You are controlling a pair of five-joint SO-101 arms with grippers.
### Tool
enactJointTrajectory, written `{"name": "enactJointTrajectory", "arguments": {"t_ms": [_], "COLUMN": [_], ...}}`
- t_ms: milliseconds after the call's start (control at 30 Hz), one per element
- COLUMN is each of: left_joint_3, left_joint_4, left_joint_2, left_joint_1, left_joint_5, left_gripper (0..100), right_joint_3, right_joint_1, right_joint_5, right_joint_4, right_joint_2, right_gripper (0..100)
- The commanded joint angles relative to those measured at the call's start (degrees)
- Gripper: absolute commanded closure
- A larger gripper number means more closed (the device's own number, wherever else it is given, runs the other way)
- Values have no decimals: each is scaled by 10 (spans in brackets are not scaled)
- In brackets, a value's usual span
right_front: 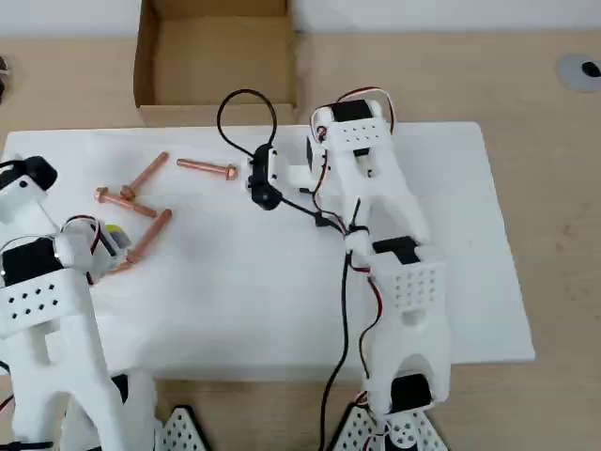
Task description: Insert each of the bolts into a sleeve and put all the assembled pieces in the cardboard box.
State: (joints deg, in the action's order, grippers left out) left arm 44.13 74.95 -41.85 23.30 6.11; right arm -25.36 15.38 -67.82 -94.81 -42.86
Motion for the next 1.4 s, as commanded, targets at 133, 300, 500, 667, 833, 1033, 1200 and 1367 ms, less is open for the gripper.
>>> {"name": "enactJointTrajectory", "arguments": {"t_ms": [133,300,500,667,833,1033,1200,1367], "left_joint_3": [-51,-51,-51,-51,-51,-62,-48,36], "left_joint_4": [33,34,34,34,35,56,47,-63], "left_joint_2": [-12,-12,-12,-12,-12,-12,-9,-7], "left_joint_1": [5,5,5,5,5,1,4,23], "left_joint_5": [-4,-4,-4,-2,-2,-3,13,162], "left_gripper": [767,767,767,767,767,767,767,767], "right_joint_3": [52,55,51,50,50,56,56,60], "right_joint_1": [15,15,-3,-18,-24,-22,-13,7], "right_joint_5": [11,18,44,50,50,57,78,103], "right_joint_4": [-7,-7,-7,-7,-7,-13,-25,-28], "right_joint_2": [-3,22,45,104,190,276,313,363], "right_gripper": [950,985,987,987,987,987,987,987]}}
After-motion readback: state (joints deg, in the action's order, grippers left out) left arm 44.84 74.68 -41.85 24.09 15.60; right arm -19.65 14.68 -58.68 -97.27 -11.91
